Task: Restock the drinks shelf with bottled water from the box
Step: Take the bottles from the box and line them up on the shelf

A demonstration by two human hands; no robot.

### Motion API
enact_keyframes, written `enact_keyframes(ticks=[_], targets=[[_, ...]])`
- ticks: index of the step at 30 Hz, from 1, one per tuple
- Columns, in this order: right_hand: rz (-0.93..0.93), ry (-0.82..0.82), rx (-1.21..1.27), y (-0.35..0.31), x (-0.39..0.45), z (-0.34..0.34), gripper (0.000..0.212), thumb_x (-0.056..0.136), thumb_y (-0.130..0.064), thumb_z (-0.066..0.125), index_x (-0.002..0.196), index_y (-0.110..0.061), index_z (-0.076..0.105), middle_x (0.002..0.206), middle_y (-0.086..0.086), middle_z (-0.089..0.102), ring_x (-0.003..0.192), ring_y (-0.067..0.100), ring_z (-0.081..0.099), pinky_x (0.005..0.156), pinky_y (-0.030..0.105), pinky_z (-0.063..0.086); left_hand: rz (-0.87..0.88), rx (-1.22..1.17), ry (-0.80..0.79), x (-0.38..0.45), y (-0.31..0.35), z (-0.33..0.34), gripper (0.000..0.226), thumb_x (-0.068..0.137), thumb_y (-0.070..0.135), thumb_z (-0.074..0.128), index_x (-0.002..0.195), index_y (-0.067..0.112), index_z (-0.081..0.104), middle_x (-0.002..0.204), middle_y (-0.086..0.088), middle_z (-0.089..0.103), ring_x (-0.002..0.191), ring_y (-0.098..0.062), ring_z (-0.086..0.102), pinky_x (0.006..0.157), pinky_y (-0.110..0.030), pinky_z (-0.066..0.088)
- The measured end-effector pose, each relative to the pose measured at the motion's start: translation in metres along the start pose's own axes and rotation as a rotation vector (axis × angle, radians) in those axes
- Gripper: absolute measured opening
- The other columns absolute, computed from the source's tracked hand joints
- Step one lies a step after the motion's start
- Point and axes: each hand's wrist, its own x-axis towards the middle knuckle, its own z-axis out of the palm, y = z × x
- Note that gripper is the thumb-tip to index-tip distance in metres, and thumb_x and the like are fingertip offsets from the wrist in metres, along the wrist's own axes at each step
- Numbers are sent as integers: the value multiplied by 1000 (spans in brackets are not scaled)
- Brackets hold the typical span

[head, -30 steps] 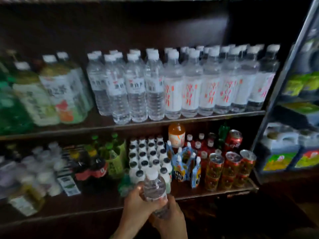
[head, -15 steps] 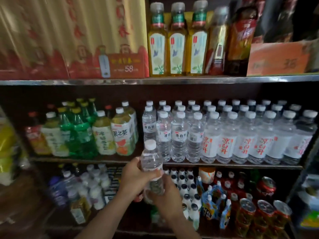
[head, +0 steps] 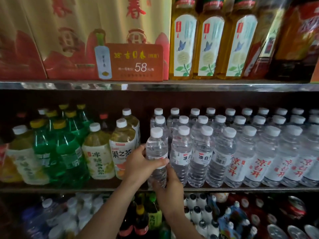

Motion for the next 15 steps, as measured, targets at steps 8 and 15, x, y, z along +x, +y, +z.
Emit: enact_keyframes(ticks=[8,15], targets=[[-140,188,-296,15,5,28,68,91,-41,59,149,-23,29,139,-5,50,115,12,58,82,26,54,160,0,14,18,-30,3,49,59,43,84,103,36,63,98,16,71,91,2,66,84,-31,55],[-177,326,-387,15,4,39,46,72,-19,78,104,-16,46,91,0,64,47,18,59,37,11,13,276,26,205,17,-33,27,45,57,50,80,97,33,66,92,13,69,85,0,65,74,-30,58]])
